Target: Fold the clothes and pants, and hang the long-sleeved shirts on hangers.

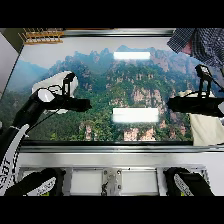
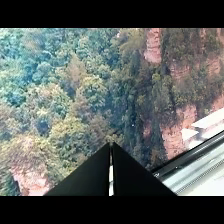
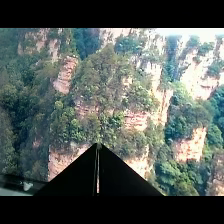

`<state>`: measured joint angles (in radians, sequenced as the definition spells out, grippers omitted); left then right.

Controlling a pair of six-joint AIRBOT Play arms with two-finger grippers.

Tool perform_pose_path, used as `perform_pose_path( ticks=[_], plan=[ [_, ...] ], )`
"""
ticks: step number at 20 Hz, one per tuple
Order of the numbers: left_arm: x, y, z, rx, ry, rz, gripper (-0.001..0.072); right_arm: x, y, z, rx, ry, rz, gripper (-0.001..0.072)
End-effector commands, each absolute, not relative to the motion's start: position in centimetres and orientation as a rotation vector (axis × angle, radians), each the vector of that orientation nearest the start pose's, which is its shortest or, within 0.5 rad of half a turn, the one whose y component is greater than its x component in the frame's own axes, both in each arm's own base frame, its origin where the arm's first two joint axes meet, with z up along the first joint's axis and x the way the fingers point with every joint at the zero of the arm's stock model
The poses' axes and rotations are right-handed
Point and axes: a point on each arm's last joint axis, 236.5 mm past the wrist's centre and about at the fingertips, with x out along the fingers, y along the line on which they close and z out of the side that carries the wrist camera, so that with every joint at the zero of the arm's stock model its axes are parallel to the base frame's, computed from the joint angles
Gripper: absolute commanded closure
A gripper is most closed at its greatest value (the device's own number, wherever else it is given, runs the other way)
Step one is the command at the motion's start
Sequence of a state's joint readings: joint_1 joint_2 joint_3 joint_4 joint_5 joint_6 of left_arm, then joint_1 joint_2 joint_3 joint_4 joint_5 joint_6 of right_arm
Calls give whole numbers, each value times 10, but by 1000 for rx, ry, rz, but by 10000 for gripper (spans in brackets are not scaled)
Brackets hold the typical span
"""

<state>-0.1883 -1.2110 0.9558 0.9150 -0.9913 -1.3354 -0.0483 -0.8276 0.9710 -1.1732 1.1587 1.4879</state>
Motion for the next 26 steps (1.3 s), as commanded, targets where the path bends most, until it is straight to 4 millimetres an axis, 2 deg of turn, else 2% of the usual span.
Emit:
perform_pose_path(
  ticks=[1, 11, 14, 15, 16, 17, 19, 21, 23, 24, 26],
  plan=[
    [345, -188, 13, -339, 1194, -550, 698, 319, 69, 110, 279, 981, 249, 699],
    [345, -188, 13, -340, 1194, -549, 698, 319, 69, 110, 279, 981, 249, 699],
    [356, -188, 15, -345, 1148, -531, 697, 319, 69, 110, 278, 982, 249, 699],
    [361, -186, 16, -341, 1128, -521, 608, 319, 69, 110, 279, 982, 249, 699],
    [374, -177, 21, -323, 1083, -493, 162, 319, 69, 110, 279, 982, 249, 699],
    [394, -164, 31, -291, 1011, -451, -7, 319, 69, 110, 279, 981, 249, 699],
    [440, -122, 57, -195, 888, -348, -4, 319, 69, 110, 279, 982, 249, 699],
    [479, -77, 66, -147, 865, -232, -3, 319, 69, 110, 279, 982, 249, 699],
    [511, -41, 54, -87, 884, -151, -3, 319, 69, 110, 279, 982, 249, 699],
    [524, -32, 43, -69, 897, -132, -3, 319, 69, 110, 279, 982, 249, 699],
    [544, -26, 7, -74, 945, -120, -2, 319, 69, 110, 279, 982, 249, 699]
  ],
)
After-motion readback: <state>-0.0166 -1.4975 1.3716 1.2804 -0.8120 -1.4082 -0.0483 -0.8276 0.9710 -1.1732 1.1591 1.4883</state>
